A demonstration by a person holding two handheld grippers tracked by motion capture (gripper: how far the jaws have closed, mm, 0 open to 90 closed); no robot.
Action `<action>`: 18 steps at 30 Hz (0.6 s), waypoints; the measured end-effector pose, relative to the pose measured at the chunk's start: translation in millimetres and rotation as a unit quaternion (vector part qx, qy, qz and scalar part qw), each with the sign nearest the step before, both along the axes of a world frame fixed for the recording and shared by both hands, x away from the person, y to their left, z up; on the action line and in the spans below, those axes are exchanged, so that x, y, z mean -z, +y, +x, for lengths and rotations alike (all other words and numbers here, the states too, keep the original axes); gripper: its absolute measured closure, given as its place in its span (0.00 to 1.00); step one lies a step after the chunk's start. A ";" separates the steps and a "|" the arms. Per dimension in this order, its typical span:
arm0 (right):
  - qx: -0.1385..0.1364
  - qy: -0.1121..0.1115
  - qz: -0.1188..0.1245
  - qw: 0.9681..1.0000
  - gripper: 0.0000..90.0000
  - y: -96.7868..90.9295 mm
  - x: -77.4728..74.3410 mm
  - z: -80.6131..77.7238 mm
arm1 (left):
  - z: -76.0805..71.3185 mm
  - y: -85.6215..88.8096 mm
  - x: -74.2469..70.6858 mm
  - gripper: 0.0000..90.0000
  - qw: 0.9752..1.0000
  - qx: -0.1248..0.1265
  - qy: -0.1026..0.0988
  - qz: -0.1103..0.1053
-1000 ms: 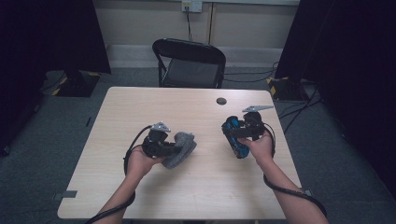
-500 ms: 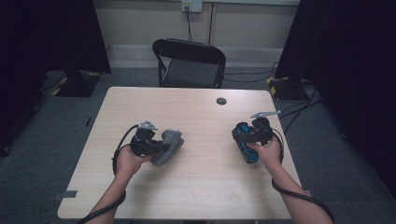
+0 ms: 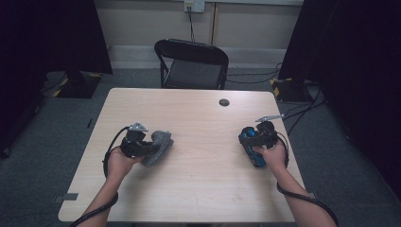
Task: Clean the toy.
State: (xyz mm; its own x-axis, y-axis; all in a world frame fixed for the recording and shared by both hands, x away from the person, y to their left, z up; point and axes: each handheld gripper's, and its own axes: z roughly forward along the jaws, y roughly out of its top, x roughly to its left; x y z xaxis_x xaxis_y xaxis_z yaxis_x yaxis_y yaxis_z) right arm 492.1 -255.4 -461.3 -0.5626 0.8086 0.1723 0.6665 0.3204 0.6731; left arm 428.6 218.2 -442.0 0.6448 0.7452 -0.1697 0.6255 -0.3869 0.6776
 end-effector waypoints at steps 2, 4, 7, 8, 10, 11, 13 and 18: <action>0.002 0.005 -0.005 1.000 0.28 0.7 2.4 1.6 | 0.6 2.6 3.0 0.86 1.000 -0.005 -0.002 0.000; -0.001 0.005 -0.012 1.000 0.28 2.7 5.2 2.3 | 1.4 3.8 5.8 0.86 1.000 -0.005 -0.001 0.007; -0.005 0.007 -0.024 1.000 0.28 7.0 9.3 2.3 | 1.9 3.6 9.1 0.85 1.000 -0.008 -0.001 0.006; -0.007 0.007 -0.028 1.000 0.28 8.5 10.8 2.4 | 2.0 3.6 9.5 0.85 1.000 -0.008 -0.002 0.008; -0.008 0.008 -0.034 0.999 0.28 10.5 13.4 2.5 | 2.2 2.9 11.1 0.85 1.000 -0.009 -0.003 0.007; -0.010 0.009 -0.037 0.999 0.28 11.4 14.6 2.6 | 2.2 2.9 11.8 0.85 1.000 -0.010 -0.006 0.007; -0.011 0.009 -0.043 0.999 0.28 13.3 16.4 2.0 | 2.0 2.7 13.0 0.84 1.000 -0.012 -0.005 0.007; -0.017 0.010 -0.051 0.999 0.28 16.4 18.9 0.9 | 0.6 -2.1 15.3 0.84 1.000 -0.007 -0.004 0.006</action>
State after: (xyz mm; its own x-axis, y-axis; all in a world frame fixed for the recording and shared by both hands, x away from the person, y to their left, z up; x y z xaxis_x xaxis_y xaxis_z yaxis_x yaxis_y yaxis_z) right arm 493.0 -239.0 -480.3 -0.5868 0.8032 0.1020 0.6677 0.4088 0.6221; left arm 429.2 216.2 -457.3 0.6352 0.7568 -0.1543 0.6252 -0.3864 0.6781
